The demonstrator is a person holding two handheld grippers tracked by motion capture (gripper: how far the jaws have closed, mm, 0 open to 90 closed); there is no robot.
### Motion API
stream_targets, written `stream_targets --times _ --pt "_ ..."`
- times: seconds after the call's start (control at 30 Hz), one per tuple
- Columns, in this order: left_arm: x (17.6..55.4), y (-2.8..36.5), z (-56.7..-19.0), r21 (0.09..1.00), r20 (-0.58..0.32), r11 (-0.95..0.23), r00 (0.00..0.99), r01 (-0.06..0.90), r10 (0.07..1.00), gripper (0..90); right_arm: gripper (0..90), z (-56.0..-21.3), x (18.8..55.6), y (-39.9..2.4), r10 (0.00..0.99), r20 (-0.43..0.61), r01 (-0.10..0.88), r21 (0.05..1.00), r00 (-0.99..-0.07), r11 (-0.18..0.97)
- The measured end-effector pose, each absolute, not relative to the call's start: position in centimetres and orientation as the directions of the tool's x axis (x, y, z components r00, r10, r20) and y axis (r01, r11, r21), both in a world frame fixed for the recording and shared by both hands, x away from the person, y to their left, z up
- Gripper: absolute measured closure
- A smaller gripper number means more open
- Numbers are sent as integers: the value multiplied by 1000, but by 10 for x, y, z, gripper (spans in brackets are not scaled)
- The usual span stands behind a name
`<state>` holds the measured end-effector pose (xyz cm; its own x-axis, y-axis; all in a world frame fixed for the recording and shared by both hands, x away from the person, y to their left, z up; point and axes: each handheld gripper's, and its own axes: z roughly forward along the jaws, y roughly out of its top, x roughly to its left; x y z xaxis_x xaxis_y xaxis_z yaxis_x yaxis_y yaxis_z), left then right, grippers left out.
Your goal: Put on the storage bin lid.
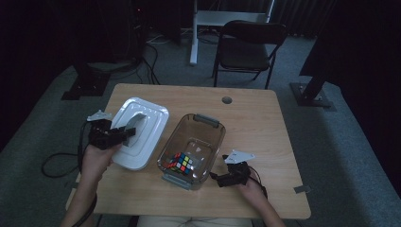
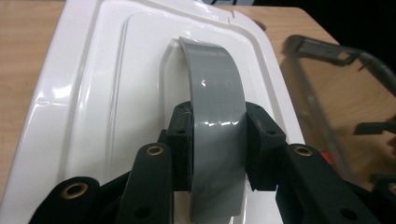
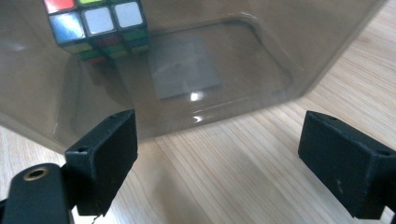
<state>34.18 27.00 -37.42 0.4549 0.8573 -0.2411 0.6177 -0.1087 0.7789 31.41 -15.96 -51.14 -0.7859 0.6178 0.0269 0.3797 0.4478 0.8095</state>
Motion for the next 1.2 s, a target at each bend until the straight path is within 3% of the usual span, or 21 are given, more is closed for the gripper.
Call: stream_targets --times 0.6,0.93,1.2 --pt "342 216 -356 792 -253 -218 632 570 733 681 110 -512 326 -115 589 71 376 829 -805 413" --pt "354 190 -359 777 -278 -258 681 574 677 680 110 -511 334 -94 613 60 381 829 -788 409" --pt "365 174 -368 751 -296 -286 691 595 659 681 124 -511 331 -102 629 60 389 830 -775 400"
